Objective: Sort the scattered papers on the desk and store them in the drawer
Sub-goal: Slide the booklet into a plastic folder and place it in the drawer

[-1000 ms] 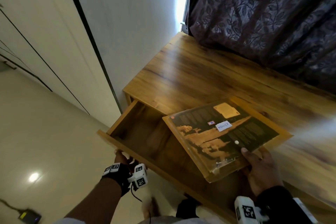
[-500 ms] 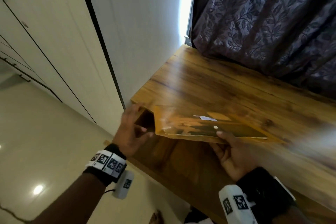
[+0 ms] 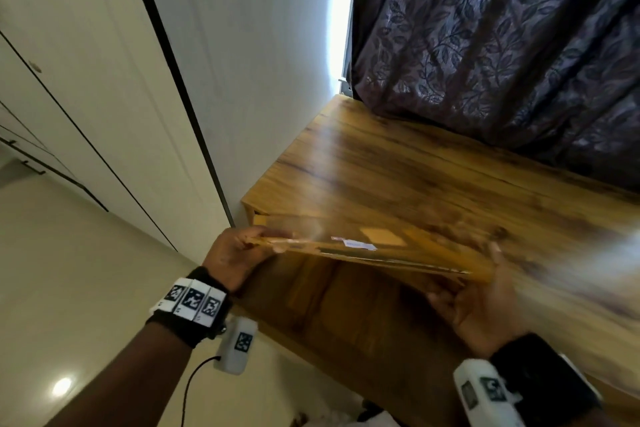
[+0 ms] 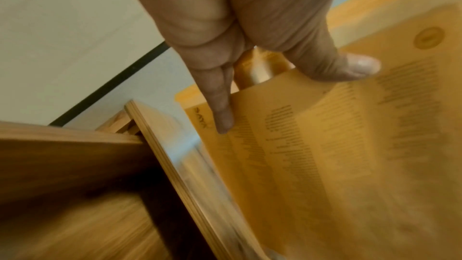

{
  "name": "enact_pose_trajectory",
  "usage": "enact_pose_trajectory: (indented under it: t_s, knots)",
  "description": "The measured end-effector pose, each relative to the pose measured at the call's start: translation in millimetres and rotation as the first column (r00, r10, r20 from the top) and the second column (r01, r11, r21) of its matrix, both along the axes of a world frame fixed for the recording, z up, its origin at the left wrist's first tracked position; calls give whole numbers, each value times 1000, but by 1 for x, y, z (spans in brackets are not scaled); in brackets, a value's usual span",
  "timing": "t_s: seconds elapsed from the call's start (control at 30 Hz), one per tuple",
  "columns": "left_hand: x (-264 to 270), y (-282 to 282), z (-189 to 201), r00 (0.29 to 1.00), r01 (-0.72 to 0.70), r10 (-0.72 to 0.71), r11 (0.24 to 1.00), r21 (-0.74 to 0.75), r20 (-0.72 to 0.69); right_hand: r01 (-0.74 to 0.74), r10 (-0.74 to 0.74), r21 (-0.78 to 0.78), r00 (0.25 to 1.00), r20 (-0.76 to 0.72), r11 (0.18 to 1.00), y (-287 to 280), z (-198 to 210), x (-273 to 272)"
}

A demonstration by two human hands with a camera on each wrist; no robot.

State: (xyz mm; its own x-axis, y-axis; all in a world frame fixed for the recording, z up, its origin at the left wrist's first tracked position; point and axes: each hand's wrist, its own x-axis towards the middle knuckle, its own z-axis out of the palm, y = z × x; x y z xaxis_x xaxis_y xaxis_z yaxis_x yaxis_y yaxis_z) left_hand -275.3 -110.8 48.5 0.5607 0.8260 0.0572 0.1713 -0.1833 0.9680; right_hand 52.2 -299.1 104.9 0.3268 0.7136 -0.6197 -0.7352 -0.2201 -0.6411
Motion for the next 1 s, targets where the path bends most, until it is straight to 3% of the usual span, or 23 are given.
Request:
enact_pose_trajectory:
  t_s: [0.07,0.17,0.27,0.33,0.43,0.6,0.8,1.0]
  knots:
    - [-10,3,5,1000,17,-17,998,59,1,27,-27,-43,999,-20,999,-14,-1,22]
    - [-22,1,13,991,-19,22,999,-25,130,-160,168,-122,984,58,980,-28,-7,36]
    - [-29,2,22,987,-97,109,990,-104,118,-427,459,-209,877,141,880,-34,-4,26]
    - [-30,-1,30,988,-109,123,984,-141,91,-519,568,-266,808,159,812,-38,-7,22]
    - [-29,-5,34,990,-139,141,981,-138,7,-629,663,-264,746,59,731,-47,-20,15]
    - [-20,-6,12,988,-143,120,951,-273,-101,-608,622,-234,783,-20,759,-60,-54,17]
    - [9,-4,-37,973,-206,165,935,-287,-160,-372,386,-238,923,11,897,-62,-90,34]
    - [34,1,-54,936,-326,217,833,-448,-277,-332,409,-384,902,139,861,-43,-129,49]
